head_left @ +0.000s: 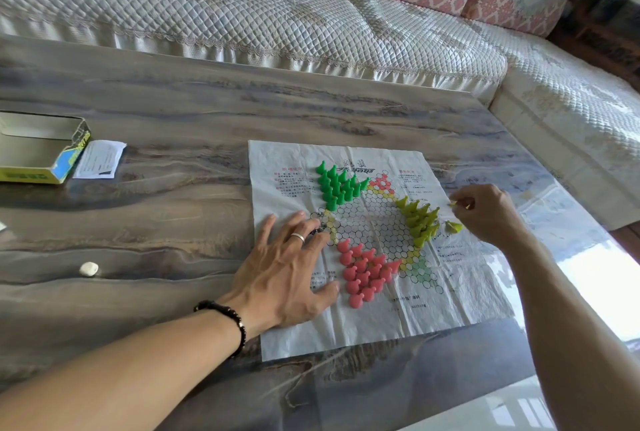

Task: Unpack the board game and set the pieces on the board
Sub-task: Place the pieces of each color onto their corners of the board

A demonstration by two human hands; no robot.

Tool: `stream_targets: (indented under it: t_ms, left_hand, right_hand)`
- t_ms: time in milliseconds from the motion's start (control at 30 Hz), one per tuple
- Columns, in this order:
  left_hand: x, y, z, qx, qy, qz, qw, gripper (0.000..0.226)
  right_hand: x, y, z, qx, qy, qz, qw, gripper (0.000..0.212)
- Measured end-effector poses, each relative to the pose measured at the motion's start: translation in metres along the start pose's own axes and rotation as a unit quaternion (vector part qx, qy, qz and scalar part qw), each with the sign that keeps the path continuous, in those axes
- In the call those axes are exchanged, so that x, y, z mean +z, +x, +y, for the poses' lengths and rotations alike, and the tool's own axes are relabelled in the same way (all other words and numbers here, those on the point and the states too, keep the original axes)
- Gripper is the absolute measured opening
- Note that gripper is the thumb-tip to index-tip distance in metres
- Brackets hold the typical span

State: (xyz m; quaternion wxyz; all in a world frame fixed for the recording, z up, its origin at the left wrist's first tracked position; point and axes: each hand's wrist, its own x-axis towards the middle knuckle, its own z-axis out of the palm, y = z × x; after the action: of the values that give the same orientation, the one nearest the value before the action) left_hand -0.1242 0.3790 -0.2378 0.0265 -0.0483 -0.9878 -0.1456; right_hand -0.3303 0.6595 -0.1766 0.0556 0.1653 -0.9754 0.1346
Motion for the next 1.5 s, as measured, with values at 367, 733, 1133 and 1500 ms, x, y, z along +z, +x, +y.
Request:
stream_targets:
  t_ms: [367, 733, 1133, 1500]
  left_hand:
    - [0.001, 0.001, 0.001, -0.004, 0.009, -0.002, 1.000, 0.082]
    - [0.001, 0.001, -0.001, 0.000, 0.008, -0.002, 1.000, 0.083]
    - [0.000, 0.001, -0.001, 0.001, 0.010, -0.009, 1.000, 0.083]
    - [0.000, 0.001, -0.001, 0.002, 0.011, -0.009, 1.000, 0.082]
  right_hand:
    - [0.014, -0.020, 0.005, 0.026, -0.028, -0.012, 0.999, 0.016]
    - [0.004, -0.027, 0.007, 0.094, 0.109, 0.052, 0.988, 0.011]
    - [0.017, -0.033, 0.001, 0.053, 0.107, 0.011, 0.993, 0.005]
    - [0.017, -0.029, -0.003, 0.064, 0.118, -0.013, 0.991, 0.018]
